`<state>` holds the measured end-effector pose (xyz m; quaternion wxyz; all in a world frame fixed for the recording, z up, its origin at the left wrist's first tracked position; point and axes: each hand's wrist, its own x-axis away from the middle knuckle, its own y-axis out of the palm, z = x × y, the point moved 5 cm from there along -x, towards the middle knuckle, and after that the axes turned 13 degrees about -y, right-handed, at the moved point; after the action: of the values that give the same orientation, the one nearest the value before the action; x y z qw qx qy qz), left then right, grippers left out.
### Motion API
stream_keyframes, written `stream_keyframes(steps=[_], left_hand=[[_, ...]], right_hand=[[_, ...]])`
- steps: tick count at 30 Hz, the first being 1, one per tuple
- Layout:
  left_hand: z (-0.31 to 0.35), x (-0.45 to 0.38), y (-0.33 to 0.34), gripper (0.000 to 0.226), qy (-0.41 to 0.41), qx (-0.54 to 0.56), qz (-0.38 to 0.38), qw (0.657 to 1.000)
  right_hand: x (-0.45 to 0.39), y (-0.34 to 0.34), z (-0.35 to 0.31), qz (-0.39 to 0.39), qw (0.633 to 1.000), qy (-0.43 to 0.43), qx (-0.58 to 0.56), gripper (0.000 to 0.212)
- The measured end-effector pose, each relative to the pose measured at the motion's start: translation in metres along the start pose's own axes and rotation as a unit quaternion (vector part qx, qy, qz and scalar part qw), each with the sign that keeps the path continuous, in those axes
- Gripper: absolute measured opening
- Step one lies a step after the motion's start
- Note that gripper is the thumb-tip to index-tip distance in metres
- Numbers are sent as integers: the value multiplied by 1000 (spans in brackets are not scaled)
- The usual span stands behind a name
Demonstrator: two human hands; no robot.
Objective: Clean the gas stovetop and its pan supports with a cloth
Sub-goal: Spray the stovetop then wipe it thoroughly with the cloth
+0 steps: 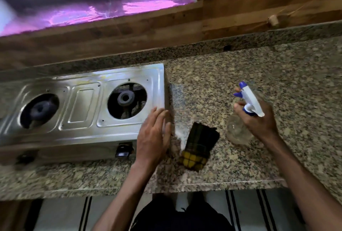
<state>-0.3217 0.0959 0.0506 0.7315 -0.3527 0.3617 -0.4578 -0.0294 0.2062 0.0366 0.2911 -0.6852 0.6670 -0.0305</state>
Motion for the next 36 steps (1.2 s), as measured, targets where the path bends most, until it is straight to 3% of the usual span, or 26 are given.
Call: stream_keyframes(steps=[1, 4, 7, 9, 13, 21, 25, 28, 31, 33, 36], left_hand=[[-16, 0, -5, 39, -15, -20, 6, 1000], [-50, 1, -5, 52, -35, -82, -24, 996], [-70, 9, 0, 61, -29, -131, -54, 990], [-74, 12, 5, 64, -26, -139, -68, 988], [-76, 8, 3, 64, -12, -127, -73, 989], [-85, -1, 4, 63, 51, -86, -105, 989], [-95, -2, -4, 60, 94, -74, -109, 987], [-117, -5, -13, 60, 120, -62, -108, 985], [-147, -8, -29, 58, 112, -55, -109, 986], [-172, -12, -42, 58, 97, -59, -104, 988], [-215, -17, -64, 60, 62, -73, -91, 991]], right_hand=[[-2, 6, -10, 10, 1000, -10, -16, 7], [-8, 24, -31, 26, 994, 16, -109, 10], [-8, 49, -66, -66, 965, 22, -252, 28], [3, 63, -88, -147, 941, 34, -303, 29], [46, 100, -116, -233, 931, 74, -272, 15], [106, 133, -109, -169, 957, 233, -44, 24], [94, 132, -131, -81, 965, 244, -58, 12], [74, 146, -155, -27, 962, 259, -84, 19], [54, 167, -178, -8, 968, 247, -41, 29], [43, 185, -196, 14, 968, 239, -70, 29], [30, 220, -228, -16, 972, 214, -98, 22]])
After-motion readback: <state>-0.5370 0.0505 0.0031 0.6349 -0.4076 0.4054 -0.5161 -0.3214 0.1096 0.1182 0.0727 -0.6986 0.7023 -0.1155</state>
